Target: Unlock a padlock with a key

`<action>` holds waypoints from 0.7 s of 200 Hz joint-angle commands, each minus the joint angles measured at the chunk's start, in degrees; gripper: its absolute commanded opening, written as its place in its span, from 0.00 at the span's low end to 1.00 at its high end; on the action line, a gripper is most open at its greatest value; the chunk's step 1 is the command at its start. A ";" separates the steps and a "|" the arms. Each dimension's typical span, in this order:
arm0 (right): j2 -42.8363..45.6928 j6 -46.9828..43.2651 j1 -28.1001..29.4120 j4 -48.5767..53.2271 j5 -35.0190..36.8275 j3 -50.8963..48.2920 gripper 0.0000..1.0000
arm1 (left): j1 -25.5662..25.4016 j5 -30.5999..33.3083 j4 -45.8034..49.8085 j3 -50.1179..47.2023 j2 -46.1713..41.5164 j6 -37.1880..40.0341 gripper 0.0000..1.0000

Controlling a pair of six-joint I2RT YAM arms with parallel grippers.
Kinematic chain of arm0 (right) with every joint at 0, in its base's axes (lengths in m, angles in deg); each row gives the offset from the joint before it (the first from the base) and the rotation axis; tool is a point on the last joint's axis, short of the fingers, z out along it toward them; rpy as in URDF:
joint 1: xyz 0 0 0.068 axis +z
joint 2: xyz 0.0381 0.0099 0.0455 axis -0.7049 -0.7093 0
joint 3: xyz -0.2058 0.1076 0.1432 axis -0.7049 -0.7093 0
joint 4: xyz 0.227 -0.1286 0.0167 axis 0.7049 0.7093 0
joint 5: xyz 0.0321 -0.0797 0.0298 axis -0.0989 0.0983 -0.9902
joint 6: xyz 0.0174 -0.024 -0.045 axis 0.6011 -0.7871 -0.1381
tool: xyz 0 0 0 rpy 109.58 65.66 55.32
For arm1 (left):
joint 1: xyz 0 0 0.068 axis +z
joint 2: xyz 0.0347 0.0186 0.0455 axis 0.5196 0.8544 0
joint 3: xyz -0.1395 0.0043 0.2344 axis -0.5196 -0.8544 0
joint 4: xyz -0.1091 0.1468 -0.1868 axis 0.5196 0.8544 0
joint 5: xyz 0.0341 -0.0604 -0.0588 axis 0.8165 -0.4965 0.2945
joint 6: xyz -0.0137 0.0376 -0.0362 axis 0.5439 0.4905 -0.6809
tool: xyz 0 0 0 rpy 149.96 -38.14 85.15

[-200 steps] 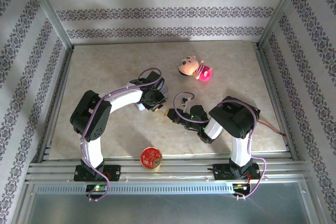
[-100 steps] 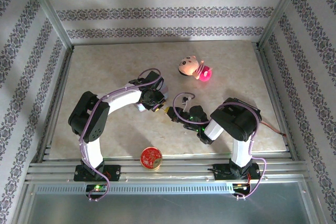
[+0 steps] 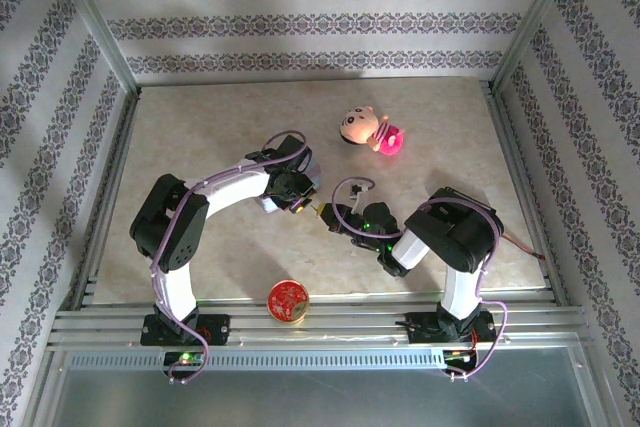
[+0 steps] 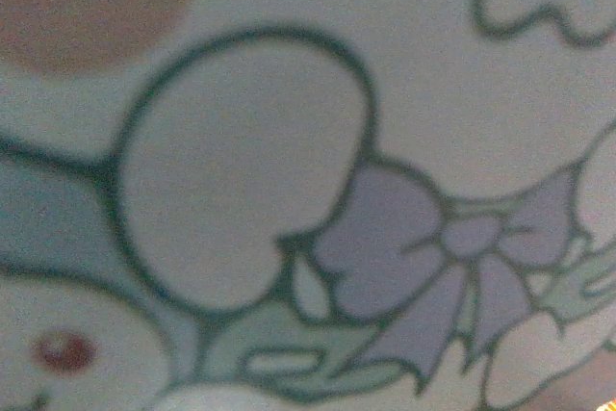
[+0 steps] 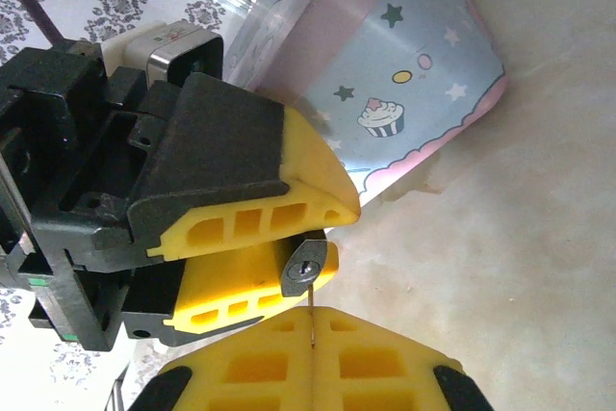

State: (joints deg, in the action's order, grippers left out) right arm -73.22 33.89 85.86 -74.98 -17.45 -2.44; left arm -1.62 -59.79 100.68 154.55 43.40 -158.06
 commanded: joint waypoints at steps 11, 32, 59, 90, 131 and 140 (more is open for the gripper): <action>0.50 -0.98 -0.01 -2.53 2.57 -0.41 0.00 | -0.74 -3.67 0.64 -0.32 -0.62 -5.62 0.21; 1.01 -1.01 0.08 -2.53 3.34 -0.41 0.00 | -0.74 -3.53 0.73 -0.04 -0.57 -6.13 0.21; 1.38 -1.04 0.07 -2.53 4.22 -0.41 0.00 | -0.73 -3.76 0.64 0.13 -0.13 -6.63 0.21; 0.95 -0.84 0.01 -2.53 3.37 0.20 0.00 | -0.73 -4.23 0.20 0.17 0.39 -6.77 0.21; 1.11 -0.79 0.12 -2.52 2.65 0.22 0.00 | -0.74 -4.29 -0.07 0.23 0.76 -7.08 0.21; 1.25 -0.79 0.12 -2.53 2.51 0.12 0.00 | -0.73 -4.42 -0.08 0.26 0.90 -7.08 0.21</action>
State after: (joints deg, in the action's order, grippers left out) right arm -73.05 33.93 85.86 -75.00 -14.63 -2.41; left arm -1.64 -59.76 99.37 154.57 43.40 -160.84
